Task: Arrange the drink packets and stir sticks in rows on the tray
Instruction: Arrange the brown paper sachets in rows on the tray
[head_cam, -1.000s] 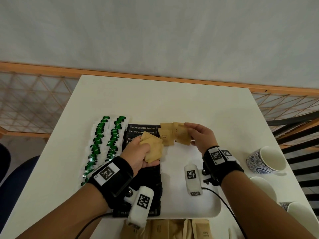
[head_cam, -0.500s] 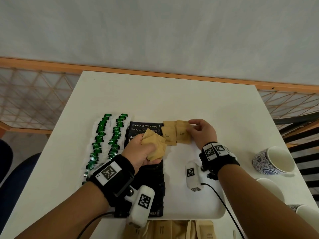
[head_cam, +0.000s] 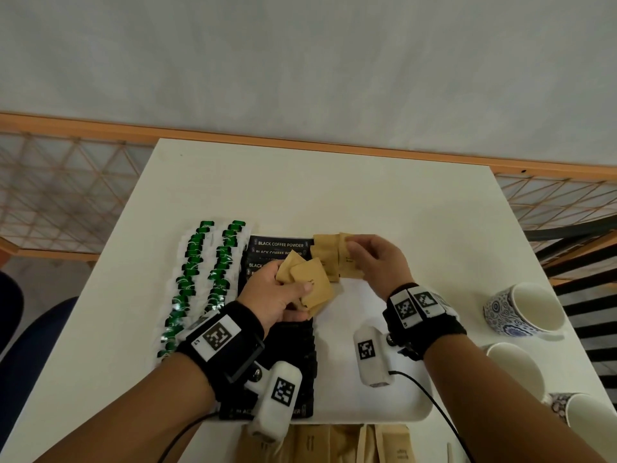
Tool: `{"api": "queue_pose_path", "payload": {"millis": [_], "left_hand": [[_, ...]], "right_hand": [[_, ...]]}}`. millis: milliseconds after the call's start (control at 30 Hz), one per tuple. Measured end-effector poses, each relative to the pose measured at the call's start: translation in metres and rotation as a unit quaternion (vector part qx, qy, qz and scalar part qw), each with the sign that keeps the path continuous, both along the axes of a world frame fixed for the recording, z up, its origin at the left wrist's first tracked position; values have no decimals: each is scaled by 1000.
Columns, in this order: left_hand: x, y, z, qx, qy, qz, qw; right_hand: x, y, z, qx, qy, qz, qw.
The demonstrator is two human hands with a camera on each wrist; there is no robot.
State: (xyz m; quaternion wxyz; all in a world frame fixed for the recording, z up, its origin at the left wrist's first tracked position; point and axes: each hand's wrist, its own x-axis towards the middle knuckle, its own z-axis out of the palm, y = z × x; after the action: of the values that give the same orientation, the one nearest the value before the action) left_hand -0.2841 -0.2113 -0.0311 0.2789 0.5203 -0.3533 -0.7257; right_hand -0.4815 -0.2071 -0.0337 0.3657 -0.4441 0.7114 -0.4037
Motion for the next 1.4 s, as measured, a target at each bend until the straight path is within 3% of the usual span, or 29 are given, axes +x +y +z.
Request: {"api": "queue_pose_path", "payload": {"millis": [67, 133, 333, 433, 667, 767, 933, 1100, 1400], "left_hand": [[-1, 1, 0, -16, -22, 3, 1000], [-1, 2, -1, -32, -34, 19, 999], [5, -2, 3, -9, -11, 49, 999], [9, -5, 5, 3, -13, 63, 998], [1, -2, 9, 30, 20, 58, 998], [-1, -1, 11, 27, 31, 57, 997], [4, -2, 9, 9, 9, 70, 997], [15, -6, 7, -11, -5, 103, 995], [15, -10, 0, 0, 12, 108, 994]], "right_hand": [[14, 6, 9, 34, -67, 91, 993], [22, 10, 10, 81, -78, 145, 983], [14, 10, 9, 62, -175, 65, 981], [8, 9, 6, 53, -169, 32, 984], [25, 18, 10, -15, -199, 80, 977], [29, 19, 10, -5, -184, 79, 980], [17, 13, 1, 32, -116, -19, 993], [14, 10, -9, 112, -68, 14, 991], [15, 1, -22, 123, 39, 8, 992]]}}
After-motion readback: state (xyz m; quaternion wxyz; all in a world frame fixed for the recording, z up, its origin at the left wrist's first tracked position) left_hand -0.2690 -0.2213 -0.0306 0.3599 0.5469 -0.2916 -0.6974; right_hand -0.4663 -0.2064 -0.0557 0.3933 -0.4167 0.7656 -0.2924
